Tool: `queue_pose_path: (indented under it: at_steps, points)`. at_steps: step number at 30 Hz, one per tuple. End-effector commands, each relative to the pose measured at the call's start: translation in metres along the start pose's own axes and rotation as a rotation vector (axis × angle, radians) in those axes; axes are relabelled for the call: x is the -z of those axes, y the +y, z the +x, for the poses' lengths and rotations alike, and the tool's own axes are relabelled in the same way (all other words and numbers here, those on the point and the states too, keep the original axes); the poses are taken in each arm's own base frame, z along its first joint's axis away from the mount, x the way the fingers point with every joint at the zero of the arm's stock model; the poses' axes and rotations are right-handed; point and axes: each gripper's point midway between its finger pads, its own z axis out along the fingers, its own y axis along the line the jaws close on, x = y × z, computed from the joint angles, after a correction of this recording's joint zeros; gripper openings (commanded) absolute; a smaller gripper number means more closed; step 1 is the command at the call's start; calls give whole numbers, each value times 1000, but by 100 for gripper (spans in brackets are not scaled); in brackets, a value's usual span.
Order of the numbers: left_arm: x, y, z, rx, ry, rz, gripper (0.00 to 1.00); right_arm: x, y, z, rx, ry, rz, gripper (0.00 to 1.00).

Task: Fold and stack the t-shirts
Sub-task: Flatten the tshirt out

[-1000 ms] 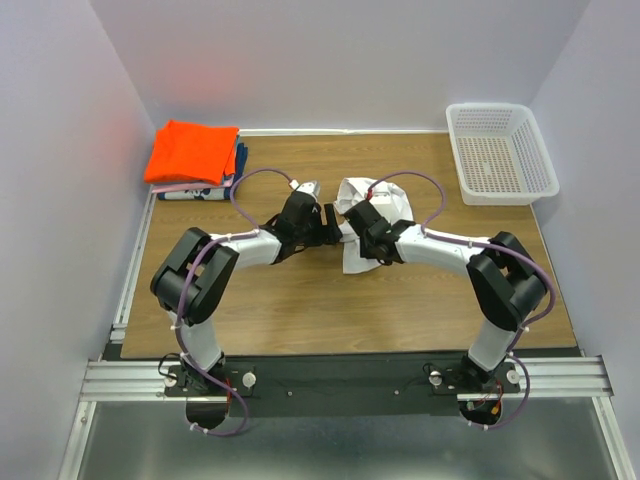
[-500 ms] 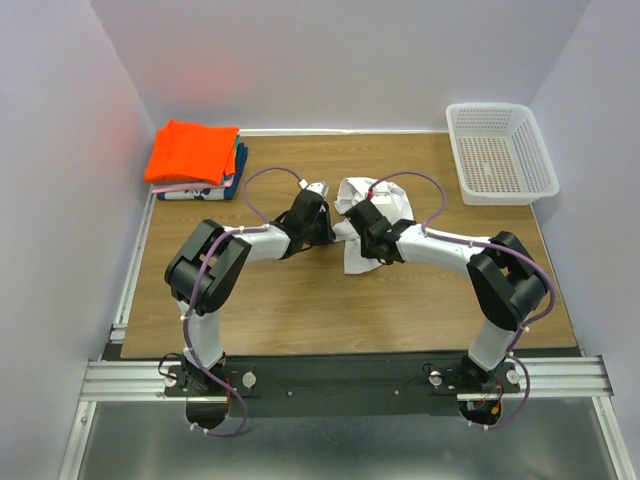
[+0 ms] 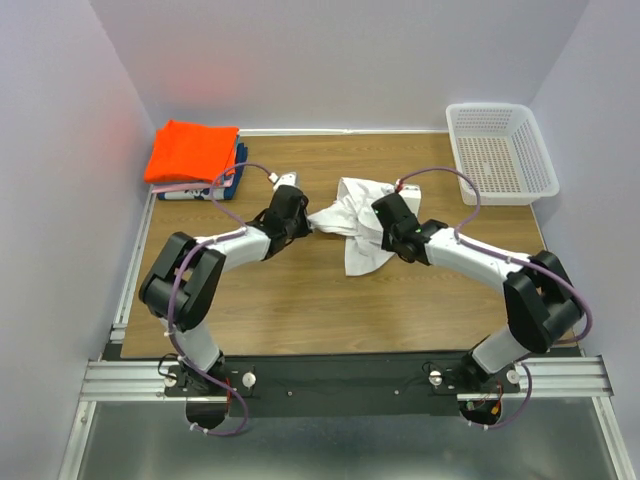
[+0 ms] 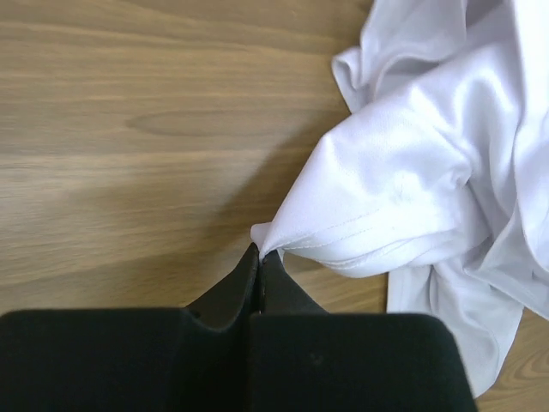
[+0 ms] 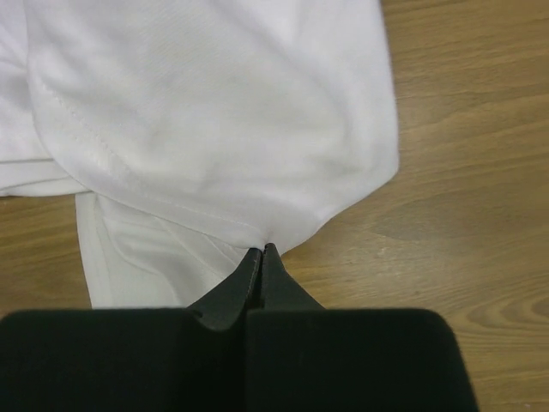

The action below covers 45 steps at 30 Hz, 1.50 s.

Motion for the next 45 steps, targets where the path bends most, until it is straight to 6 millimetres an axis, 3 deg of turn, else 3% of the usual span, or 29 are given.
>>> queue_pose_path:
  at_steps: [1, 4, 5, 6, 7, 9, 10, 11, 13, 14, 16, 17, 18, 19, 22, 23, 25, 28, 29, 30, 32, 33, 35, 38, 40, 43, 45]
  points:
    - [20, 23, -26, 43, -85, -87, 0, 9, -26, -12, -51, -64, 59, 1]
    - [40, 40, -50, 82, -155, -157, 0, 25, -40, -34, -90, -140, 77, 1]
    - [51, 37, -64, 93, -195, -154, 0, 30, -42, -42, -92, -164, 80, 1]
    - [58, 38, -70, 94, -209, -170, 0, 38, -45, -57, -101, -207, 95, 1]
    - [73, 36, -93, 114, -277, -188, 0, 50, -48, -74, -112, -256, 90, 1]
    - [91, 36, -114, 130, -336, -219, 0, 68, -53, -98, -135, -326, 101, 1]
    - [100, 39, -121, 134, -350, -244, 0, 84, -56, -122, -164, -390, 116, 1]
    - [122, 34, -148, 156, -431, -246, 0, 101, -62, -138, -177, -441, 116, 1]
    - [148, 31, -171, 166, -501, -260, 0, 136, -71, -173, -211, -540, 128, 1]
    - [175, 24, -193, 172, -563, -238, 0, 160, -81, -189, -245, -598, 130, 1]
    - [207, 20, -215, 186, -642, -235, 0, 190, -91, -210, -258, -664, 126, 1]
    - [223, 18, -225, 195, -677, -226, 0, 216, -97, -228, -292, -719, 111, 1]
    - [258, 10, -244, 210, -751, -188, 0, 231, -101, -236, -303, -747, 103, 1]
    - [296, 4, -261, 235, -829, -147, 0, 263, -111, -252, -326, -808, 81, 1]
    - [357, -11, -282, 221, -946, -46, 0, 310, -119, -271, -324, -891, 1, 1]
    - [397, -17, -293, 213, -1022, 7, 0, 336, -118, -282, -332, -936, -66, 1]
    - [437, -25, -301, 202, -1085, 70, 0, 362, -120, -289, -337, -981, -129, 1]
    - [524, -47, -311, 156, -1211, 242, 0, 420, -124, -299, -356, -1077, -290, 1]
    - [540, -53, -311, 135, -1233, 280, 0, 433, -122, -300, -351, -1095, -341, 1]
    - [555, -65, -311, 88, -1243, 348, 0, 458, -118, -304, -335, -1134, -431, 1]
    - [581, -78, -310, 30, -1270, 422, 0, 479, -113, -303, -321, -1151, -521, 1]
    - [605, -84, -310, 9, -1303, 472, 0, 489, -112, -303, -316, -1160, -555, 1]
    - [622, -95, -304, -38, -1303, 542, 0, 512, -111, -301, -305, -1182, -633, 1]
    - [655, -95, -295, -53, -1347, 595, 0, 526, -115, -297, -311, -1199, -672, 1]
    - [662, -97, -289, -68, -1351, 620, 0, 531, -121, -291, -322, -1207, -681, 1]
    - [669, -96, -282, -82, -1357, 643, 0, 527, -123, -284, -332, -1194, -686, 1]
    - [664, -96, -283, -82, -1351, 632, 0, 518, -120, -281, -333, -1174, -675, 1]
